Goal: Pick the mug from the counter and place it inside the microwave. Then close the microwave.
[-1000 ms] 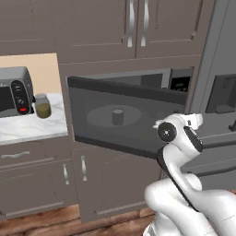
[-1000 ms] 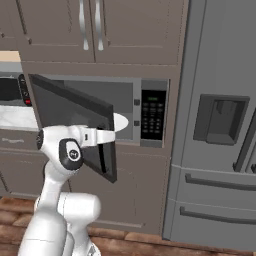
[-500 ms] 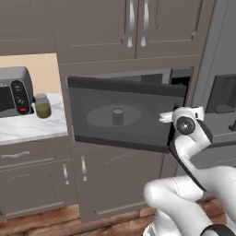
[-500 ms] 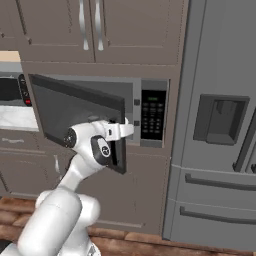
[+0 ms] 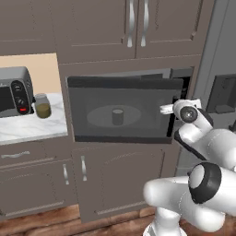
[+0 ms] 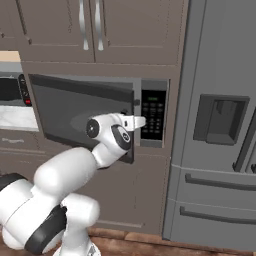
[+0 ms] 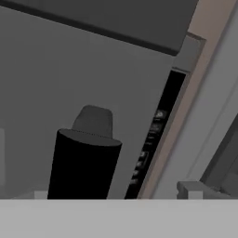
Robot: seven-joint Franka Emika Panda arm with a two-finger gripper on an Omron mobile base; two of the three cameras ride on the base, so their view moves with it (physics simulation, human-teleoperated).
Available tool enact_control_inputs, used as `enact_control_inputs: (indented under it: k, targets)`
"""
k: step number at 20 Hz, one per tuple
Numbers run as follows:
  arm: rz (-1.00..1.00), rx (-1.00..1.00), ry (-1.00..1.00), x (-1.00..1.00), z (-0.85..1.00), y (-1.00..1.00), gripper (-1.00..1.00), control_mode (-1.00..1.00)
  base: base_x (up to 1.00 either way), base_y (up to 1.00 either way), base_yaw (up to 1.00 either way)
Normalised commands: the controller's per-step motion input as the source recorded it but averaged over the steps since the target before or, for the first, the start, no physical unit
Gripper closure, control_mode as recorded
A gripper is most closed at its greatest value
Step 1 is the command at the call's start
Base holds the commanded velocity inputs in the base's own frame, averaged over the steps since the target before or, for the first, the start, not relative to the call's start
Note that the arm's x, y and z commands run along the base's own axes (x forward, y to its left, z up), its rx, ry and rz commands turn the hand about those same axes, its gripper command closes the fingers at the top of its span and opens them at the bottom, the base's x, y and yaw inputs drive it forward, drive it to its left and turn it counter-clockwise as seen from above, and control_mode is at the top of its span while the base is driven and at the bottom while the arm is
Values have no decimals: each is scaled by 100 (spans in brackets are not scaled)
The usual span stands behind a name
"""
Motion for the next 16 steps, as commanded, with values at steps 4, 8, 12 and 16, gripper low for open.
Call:
enact_control_inputs:
  k: [4,8,12,16]
  targets:
    - [-3,2,8,43,1,-1,-100,-100,0,0,0]
    - [-4,2,7,40,4,0,-100,-100,0,0,0]
    - [-2,0,3,50,5,0,-100,-100,0,0,0]
    - [0,1,0,53,8,0,-100,-100,0,0,0]
